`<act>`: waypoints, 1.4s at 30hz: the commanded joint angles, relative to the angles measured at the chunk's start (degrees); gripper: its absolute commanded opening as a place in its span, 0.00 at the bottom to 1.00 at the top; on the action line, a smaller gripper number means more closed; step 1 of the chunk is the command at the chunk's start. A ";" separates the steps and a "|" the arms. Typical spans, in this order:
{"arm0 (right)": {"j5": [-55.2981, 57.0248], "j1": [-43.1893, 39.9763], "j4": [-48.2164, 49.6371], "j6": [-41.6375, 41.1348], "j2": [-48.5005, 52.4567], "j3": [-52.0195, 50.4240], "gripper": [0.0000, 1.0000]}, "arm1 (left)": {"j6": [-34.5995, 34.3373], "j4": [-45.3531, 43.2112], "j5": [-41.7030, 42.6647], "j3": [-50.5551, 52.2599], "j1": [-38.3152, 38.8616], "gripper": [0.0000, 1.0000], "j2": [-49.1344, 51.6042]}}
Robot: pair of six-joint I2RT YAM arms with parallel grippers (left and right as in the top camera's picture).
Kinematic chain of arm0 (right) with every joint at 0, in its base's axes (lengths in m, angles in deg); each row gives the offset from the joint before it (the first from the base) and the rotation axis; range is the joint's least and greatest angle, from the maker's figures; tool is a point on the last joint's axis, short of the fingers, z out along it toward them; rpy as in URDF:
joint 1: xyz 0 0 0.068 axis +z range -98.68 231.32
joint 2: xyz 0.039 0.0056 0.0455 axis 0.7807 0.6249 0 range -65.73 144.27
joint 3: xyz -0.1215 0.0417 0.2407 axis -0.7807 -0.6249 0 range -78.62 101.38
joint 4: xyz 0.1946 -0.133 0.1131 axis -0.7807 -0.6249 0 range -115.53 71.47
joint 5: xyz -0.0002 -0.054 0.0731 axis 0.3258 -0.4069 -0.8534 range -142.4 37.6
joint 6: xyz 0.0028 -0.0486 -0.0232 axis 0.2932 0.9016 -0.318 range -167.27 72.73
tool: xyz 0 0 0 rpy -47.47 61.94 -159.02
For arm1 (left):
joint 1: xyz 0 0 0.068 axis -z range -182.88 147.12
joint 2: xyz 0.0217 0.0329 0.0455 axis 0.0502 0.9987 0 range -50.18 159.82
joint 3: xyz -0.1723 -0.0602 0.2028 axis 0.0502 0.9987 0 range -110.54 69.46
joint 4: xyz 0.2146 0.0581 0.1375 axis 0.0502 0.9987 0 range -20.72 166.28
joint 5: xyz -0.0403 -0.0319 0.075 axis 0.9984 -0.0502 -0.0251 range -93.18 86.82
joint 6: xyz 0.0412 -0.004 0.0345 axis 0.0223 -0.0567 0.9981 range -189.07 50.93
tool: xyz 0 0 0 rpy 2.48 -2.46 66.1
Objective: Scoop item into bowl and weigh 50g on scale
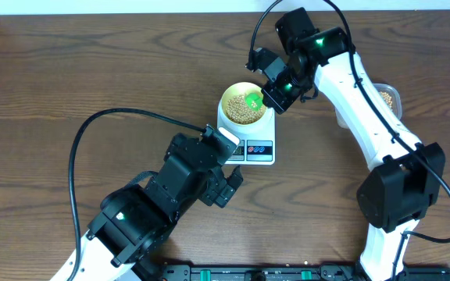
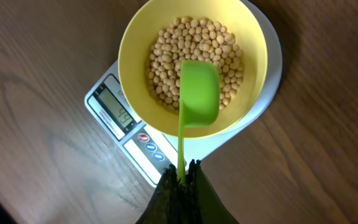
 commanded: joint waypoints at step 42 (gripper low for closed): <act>-1.73 1.95 4.04 7.82 -0.66 0.72 0.01 | 0.79 -0.07 -0.74 -1.73 -0.24 0.98 -0.31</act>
